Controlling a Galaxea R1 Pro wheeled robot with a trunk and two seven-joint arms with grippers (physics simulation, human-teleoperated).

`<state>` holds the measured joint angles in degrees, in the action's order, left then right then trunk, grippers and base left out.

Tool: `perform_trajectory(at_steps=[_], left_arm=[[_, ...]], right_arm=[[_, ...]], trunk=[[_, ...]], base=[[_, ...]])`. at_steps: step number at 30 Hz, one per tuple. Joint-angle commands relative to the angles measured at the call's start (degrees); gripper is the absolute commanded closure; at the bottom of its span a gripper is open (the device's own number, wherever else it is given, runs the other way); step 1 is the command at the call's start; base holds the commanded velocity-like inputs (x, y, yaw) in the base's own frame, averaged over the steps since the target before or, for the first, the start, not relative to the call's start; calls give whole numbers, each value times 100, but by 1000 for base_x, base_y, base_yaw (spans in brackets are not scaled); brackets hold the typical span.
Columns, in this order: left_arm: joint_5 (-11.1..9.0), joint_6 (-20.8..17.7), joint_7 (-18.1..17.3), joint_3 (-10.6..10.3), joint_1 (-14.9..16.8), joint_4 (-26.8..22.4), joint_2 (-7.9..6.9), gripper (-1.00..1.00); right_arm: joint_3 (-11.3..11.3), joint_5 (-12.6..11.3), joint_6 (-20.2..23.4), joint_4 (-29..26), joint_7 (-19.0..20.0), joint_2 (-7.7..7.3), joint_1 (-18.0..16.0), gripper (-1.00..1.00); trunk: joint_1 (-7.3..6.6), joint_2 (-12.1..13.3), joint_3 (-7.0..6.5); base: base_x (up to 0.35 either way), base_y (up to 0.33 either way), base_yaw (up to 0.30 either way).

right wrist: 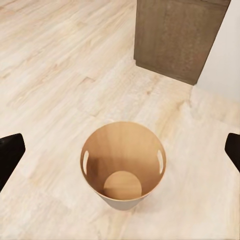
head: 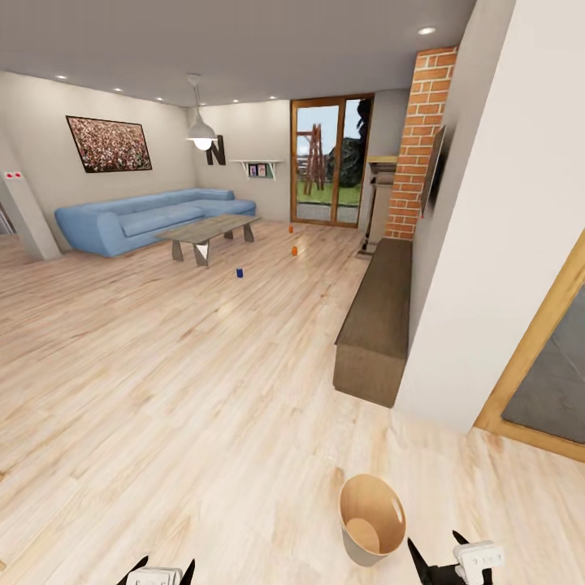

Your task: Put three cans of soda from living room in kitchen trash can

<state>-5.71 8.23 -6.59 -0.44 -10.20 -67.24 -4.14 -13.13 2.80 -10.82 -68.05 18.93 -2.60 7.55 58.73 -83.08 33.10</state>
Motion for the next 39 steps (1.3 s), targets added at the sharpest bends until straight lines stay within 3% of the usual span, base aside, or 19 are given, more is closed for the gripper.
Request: perform_trajectory(at_steps=[1,2,4,8,9,11,14,16,17,18,19,21,25,30,36,39], left_arm=[[0,-1,0,0,0,2,0,-100],[0,-2,0,0,0,5,0,-100],[0,-5,2,2,0,135,1,-100],[0,-6,6,6,0,260,1,-100],[0,-6,7,9,0,296,1,-100],[0,-6,8,12,0,322,1,-100],[0,-8,6,16,0,342,1,-100],[-2,-9,4,20,0,349,1,-100],[-4,-11,6,21,0,350,1,-100],[-6,-12,7,18,0,350,1,-100],[-6,-13,7,16,0,351,1,-100],[-8,-17,8,17,0,351,1,-100],[-8,-25,9,14,0,352,1,-100],[-10,-35,13,18,0,350,1,-100],[-13,-48,17,19,0,344,1,-100],[-16,-49,16,20,0,343,1,-100]], right_arm=[[-1,-3,97,-39,1,1,-9,-100],[-2,-6,235,-80,2,0,-21,-100],[12,-10,1642,-223,15,-32,-413,-100],[51,-4,3177,-199,12,-69,-1332,-100],[114,-2,4048,-65,0,-86,-1923,-100],[193,1,4852,188,-21,-117,-2528,-100],[335,23,5816,809,-129,-204,-3448,-100],[409,59,6235,1371,-235,-285,-4023,-100],[456,95,6496,2014,-318,-375,-4537,-100],[486,123,6619,2696,-375,-491,-4980,-100],[498,134,6618,3039,-396,-564,-5173,-100],[528,144,6335,4155,-428,-790,-5705,-100],[560,150,6116,4832,-373,-910,-5982,-100],[672,151,6148,5012,-222,-936,-6051,-100],[1087,157,6621,5008,-141,-936,-6070,-100],[1115,159,6677,5001,-132,-949,-6071,-100]], trunk=[[0,0,0],[0,0,0],[0,0,0],[0,0,0],[0,0,0],[0,0,0],[0,0,0],[0,0,0],[0,0,0],[0,0,0],[0,0,0],[0,0,0],[22,-40,18],[132,-241,108],[264,-481,215],[329,-602,269]], base=[[2,0,0],[2,0,0],[0,0,0],[0,0,0],[0,0,0],[0,0,0],[0,0,0],[0,0,0],[0,0,0],[0,0,0],[0,0,0],[0,0,0],[0,0,0],[0,0,0],[0,0,0],[0,0,0]])
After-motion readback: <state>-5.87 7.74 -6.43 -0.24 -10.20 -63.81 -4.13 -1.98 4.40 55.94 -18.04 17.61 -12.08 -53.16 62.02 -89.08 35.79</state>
